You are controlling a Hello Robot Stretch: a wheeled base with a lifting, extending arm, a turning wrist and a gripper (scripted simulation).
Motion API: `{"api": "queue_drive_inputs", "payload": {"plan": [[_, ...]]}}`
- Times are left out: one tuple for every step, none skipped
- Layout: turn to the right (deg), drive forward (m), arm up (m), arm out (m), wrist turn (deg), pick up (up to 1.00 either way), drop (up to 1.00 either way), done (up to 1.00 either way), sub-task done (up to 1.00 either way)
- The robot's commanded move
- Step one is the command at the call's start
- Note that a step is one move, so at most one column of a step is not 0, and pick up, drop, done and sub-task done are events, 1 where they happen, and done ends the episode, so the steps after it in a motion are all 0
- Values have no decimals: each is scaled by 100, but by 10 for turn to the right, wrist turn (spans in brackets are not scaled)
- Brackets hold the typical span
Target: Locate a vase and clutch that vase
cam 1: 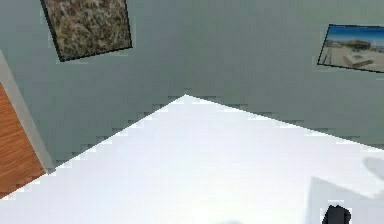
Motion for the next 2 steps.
{"api": "queue_drive_inputs", "payload": {"plan": [[0, 0, 0, 50, 0, 0, 0, 0, 0], [0, 0, 0, 0, 450, 0, 0, 0, 0]]}}
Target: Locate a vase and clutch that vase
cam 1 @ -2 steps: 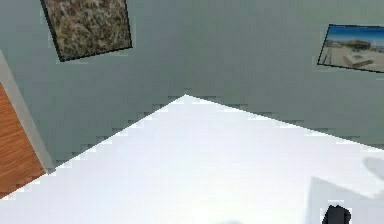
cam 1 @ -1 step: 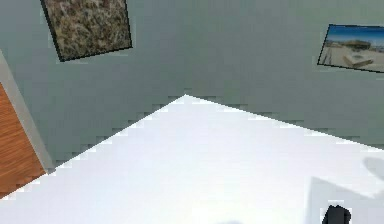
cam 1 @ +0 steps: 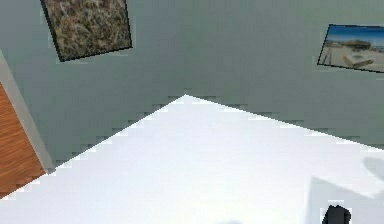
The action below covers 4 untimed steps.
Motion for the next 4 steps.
{"api": "queue_drive_inputs", "payload": {"plan": [[0, 0, 0, 0, 450, 0, 0, 0, 0], [0, 0, 0, 0, 450, 0, 0, 0, 0], [0, 0, 0, 0, 210, 0, 0, 0, 0], [0, 0, -26, 0, 0, 0, 0, 0, 0]]}}
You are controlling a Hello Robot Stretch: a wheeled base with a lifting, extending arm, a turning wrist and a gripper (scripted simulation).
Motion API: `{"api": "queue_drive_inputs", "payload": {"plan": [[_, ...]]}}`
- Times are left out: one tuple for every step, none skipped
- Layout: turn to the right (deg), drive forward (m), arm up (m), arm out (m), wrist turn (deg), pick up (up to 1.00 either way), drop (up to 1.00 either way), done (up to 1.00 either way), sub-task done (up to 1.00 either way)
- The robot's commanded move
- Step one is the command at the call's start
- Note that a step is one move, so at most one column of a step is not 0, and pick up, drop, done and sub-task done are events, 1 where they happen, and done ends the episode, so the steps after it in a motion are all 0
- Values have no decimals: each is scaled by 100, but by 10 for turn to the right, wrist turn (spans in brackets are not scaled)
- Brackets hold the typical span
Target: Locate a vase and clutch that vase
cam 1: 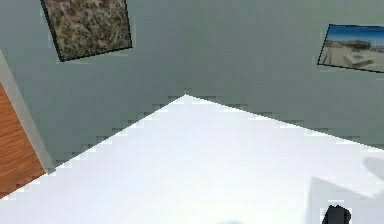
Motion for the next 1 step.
{"api": "queue_drive_inputs", "payload": {"plan": [[0, 0, 0, 0, 0, 100, 0, 0, 0]]}}
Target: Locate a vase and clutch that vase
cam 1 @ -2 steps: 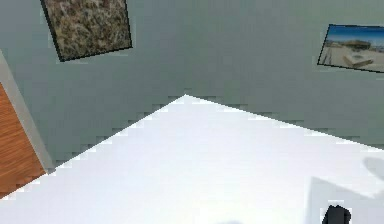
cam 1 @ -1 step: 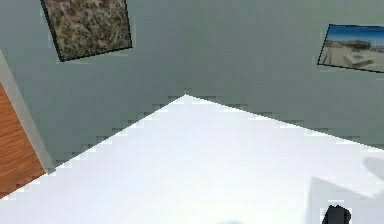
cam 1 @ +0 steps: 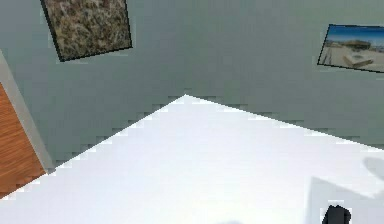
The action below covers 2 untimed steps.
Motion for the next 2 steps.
{"api": "queue_drive_inputs", "payload": {"plan": [[0, 0, 10, 0, 0, 0, 0, 0, 0], [0, 0, 0, 0, 0, 0, 0, 100, 0]]}}
